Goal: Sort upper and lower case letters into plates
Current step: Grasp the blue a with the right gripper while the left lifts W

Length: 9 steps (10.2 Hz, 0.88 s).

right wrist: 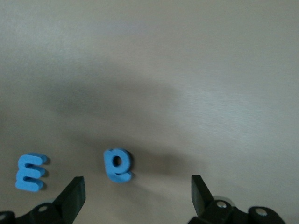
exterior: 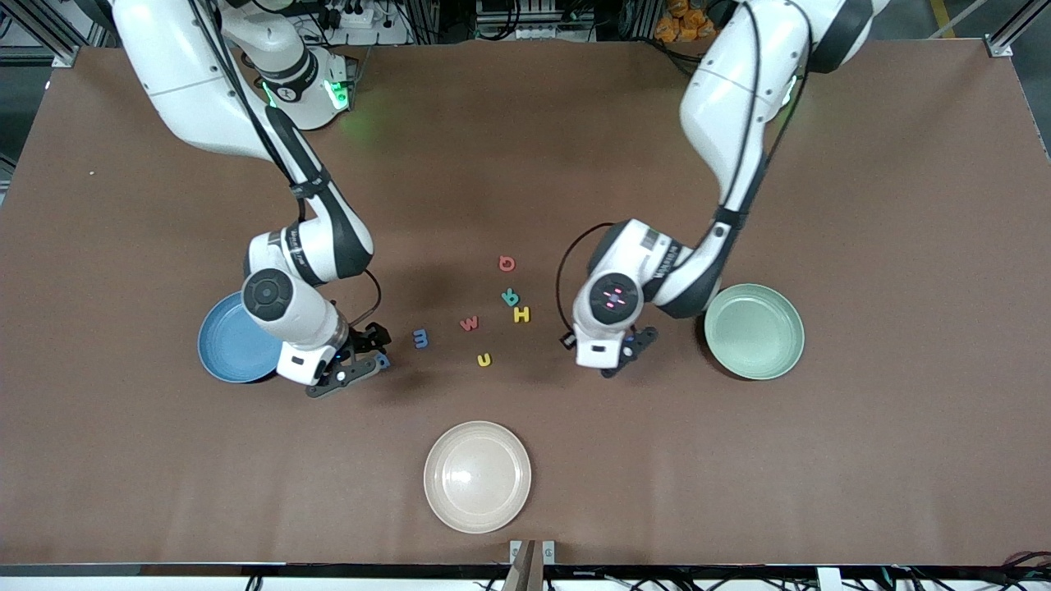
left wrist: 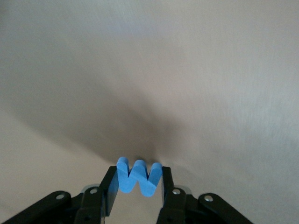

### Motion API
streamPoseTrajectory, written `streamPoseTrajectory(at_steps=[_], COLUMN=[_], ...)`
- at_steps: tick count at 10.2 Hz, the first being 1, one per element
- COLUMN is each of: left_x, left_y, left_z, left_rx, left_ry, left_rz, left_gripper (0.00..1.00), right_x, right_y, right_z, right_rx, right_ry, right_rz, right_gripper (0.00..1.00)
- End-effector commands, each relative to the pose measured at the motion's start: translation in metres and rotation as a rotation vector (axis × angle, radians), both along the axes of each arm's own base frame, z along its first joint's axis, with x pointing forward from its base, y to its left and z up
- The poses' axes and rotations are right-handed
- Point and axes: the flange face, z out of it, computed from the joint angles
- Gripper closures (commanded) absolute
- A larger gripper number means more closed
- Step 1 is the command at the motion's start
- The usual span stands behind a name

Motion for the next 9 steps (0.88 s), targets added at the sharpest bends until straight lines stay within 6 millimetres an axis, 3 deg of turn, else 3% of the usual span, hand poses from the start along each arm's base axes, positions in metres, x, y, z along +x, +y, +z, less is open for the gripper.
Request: streamPoseTrajectory(at_steps=[1,3,6,8,9], left_x=[0.012,0.025,0.037,0.036,0.036], left_y=[0.037,0.075,0.163,0.205,0.214], left_z=[0.036,0.060,0.044,0.030,0.024], left_rx=[-0.050,-0.066,-0.101,-0.066,-0.056], left_ry=[0.052,0.061,0.164,0.203,0.214], left_rz=[-0.077,-0.178,-0.336,-0.427,-0.462], left_gripper=[0.83,0.82,0.82,0.82,0.81], right_x=[0.001,-0.001,-0.001,-0.002,-0.002], right_y=[0.018,0.022,0.021,0.021,0.021], right_z=[-0.006,-0.010,-0.019,-0.027,-0.029], right_rx=[0.002,0.000,0.000,-0.002,-0.002], right_ry=[-0.007,-0.008,-0.014,-0.015,-0.013], right_rz=[0.034,0.042,0.045,0.045,0.045], right_gripper=[0.00,0.00,0.00,0.00,0.00])
